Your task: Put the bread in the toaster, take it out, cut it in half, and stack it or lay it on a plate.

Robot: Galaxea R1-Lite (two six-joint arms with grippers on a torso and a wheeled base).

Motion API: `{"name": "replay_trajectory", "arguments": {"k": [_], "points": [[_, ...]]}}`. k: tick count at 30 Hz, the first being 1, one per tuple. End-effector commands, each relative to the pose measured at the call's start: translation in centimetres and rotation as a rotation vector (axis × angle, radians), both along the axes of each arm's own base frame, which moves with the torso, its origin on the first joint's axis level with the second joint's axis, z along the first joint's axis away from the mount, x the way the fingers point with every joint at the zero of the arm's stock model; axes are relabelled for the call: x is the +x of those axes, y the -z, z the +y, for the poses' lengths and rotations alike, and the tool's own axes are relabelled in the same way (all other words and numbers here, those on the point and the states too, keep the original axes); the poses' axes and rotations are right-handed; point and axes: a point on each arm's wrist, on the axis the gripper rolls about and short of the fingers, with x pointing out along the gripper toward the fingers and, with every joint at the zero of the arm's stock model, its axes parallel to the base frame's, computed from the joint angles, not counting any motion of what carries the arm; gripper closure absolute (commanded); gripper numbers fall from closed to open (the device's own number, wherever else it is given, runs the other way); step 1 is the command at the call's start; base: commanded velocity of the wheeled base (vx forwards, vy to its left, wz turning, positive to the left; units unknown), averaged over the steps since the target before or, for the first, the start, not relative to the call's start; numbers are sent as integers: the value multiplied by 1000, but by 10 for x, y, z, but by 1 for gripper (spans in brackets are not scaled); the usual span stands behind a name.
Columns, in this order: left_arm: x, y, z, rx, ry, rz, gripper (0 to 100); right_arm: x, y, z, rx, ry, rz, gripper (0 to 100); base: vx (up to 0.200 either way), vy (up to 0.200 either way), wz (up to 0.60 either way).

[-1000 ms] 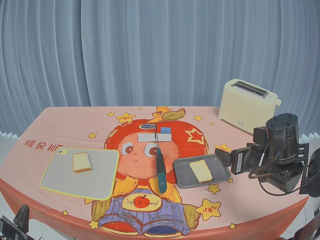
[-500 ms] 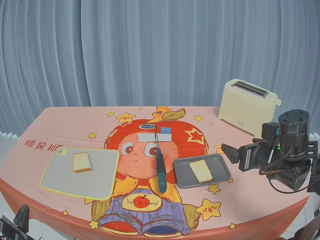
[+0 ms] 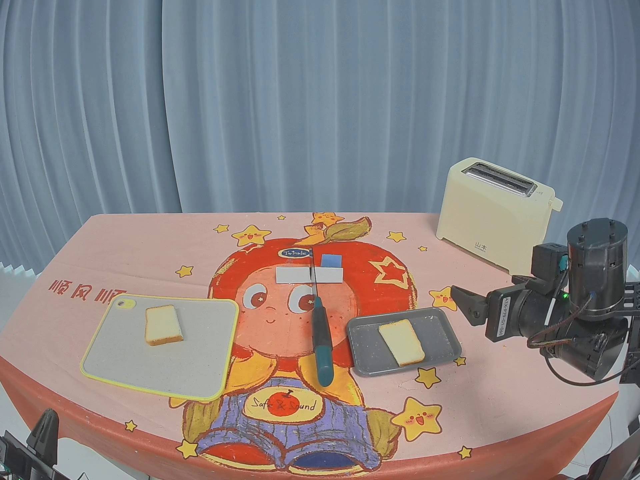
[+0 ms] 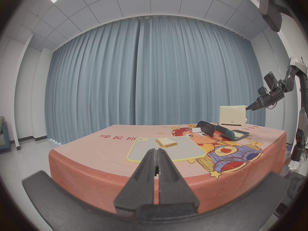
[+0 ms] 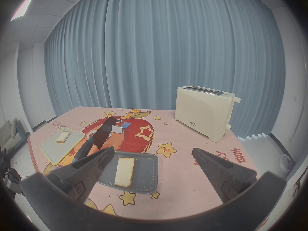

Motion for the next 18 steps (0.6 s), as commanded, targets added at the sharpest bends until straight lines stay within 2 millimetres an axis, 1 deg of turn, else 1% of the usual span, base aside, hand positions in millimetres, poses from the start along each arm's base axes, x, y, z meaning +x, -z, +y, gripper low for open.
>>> {"name": "replay_trajectory", "arguments": {"k": [1, 11, 15, 18], "points": [[1, 5, 0, 0, 0, 8, 100, 0, 0, -1, 1, 3, -1, 0, 0, 0, 0], [1, 5, 0, 0, 0, 8, 100, -1, -2, -2, 1, 2, -5, 0, 0, 0, 0], [1, 5, 0, 0, 0, 8, 100, -6, -3, -7, -15, -6, -18, 0, 0, 0, 0], [1, 5, 0, 0, 0, 8, 100, -5, -2, -12, -30, 8, -18, 0, 0, 0, 0]]}}
